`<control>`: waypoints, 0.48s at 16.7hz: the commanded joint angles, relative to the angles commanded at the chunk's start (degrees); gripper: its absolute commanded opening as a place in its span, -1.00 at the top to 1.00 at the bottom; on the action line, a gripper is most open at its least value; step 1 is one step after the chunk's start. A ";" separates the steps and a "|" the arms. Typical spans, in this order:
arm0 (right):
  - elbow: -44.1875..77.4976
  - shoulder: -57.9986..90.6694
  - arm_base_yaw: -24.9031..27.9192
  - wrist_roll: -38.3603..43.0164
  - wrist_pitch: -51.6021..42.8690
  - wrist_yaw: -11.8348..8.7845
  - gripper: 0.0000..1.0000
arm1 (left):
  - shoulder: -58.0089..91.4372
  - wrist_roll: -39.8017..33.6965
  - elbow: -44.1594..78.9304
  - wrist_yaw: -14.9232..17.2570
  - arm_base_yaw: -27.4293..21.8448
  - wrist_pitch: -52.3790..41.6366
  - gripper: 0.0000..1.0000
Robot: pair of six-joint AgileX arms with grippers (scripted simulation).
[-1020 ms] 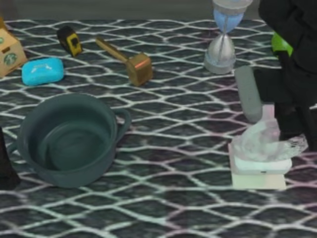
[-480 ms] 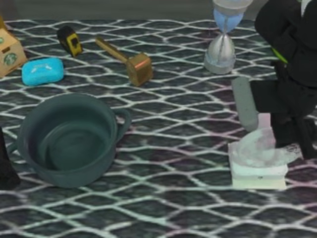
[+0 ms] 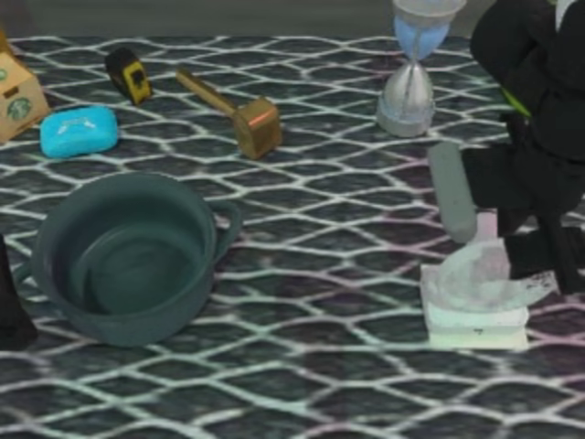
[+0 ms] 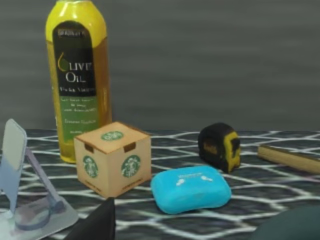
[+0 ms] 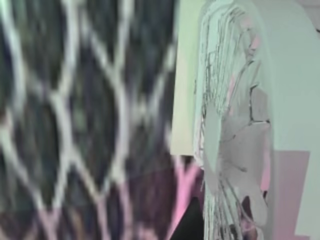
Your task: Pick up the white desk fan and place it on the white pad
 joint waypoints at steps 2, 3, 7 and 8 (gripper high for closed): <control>0.00 0.00 0.00 0.00 0.00 0.00 -0.81 | 0.00 0.00 0.00 0.00 0.00 0.00 -1.00; 0.00 0.00 0.00 0.00 0.00 0.00 -0.96 | 0.00 0.00 0.00 0.00 0.00 0.00 -1.00; 0.00 0.00 0.00 0.00 0.00 0.00 -1.00 | 0.00 0.00 0.00 0.00 0.00 0.00 -1.00; 0.00 0.00 0.00 0.00 0.00 0.00 -1.00 | 0.00 0.00 0.00 0.00 0.00 0.00 -1.00</control>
